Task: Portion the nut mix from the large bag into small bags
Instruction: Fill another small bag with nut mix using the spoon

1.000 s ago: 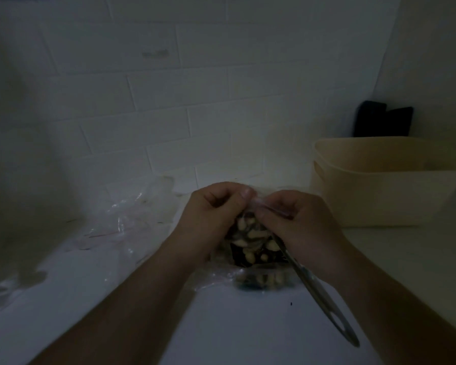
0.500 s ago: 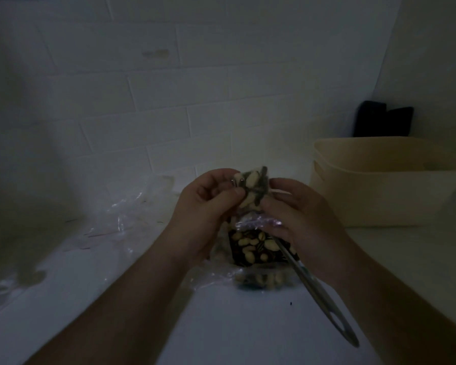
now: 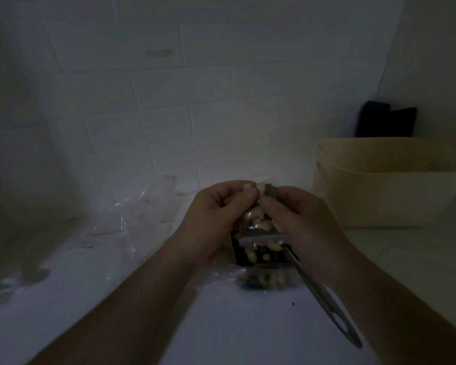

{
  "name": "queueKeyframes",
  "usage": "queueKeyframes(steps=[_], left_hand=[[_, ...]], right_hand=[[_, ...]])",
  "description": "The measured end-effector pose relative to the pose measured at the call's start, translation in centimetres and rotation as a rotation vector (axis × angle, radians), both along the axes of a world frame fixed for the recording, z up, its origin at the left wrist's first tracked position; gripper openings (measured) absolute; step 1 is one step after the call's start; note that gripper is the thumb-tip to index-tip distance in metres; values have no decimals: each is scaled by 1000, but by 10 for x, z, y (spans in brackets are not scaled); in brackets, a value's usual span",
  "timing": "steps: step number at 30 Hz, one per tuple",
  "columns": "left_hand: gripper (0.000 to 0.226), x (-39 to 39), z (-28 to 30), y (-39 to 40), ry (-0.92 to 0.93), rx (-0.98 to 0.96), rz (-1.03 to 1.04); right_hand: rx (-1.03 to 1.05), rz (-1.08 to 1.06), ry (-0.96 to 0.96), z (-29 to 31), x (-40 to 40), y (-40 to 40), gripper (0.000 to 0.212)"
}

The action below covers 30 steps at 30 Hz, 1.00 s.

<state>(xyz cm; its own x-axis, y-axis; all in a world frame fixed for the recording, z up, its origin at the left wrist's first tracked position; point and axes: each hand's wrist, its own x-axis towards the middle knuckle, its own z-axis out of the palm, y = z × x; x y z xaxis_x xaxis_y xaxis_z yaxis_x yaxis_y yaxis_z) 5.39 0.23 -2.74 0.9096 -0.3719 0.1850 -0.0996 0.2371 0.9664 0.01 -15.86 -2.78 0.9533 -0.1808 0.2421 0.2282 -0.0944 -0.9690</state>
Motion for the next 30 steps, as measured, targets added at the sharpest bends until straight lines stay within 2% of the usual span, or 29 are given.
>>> queueKeyframes(steps=[2, 6, 12, 16, 18, 21, 26, 28, 30], left_hand=[[48, -1, 0, -1, 1, -6, -17], [30, 2, -3, -2, -54, 24, 28], [28, 1, -2, -1, -18, 19, -9], [25, 3, -3, -2, -56, 71, 58], [25, 3, -2, -2, -64, 69, 68], [22, 2, -2, -2, -82, 65, 49], [29, 2, -4, -1, -74, 60, -55], [24, 2, -6, 0, -126, 78, -47], [19, 4, -7, 1, -153, 67, -34]], right_hand=[[-28, -25, -25, -1, 0, 0, 11], [5, -42, -17, -1, 1, -1, 14], [-27, -46, -25, 0, 0, 0, 17], [8, -23, -19, 1, 0, 0, 18], [7, -10, -12, 0, 0, 1, 25], [-34, -16, -31, -2, 1, 1, 13], [-65, -46, -26, -2, 0, 2, 22], [-112, -78, -38, -2, 1, 0, 20], [-71, -83, -35, -1, 1, 0, 16]])
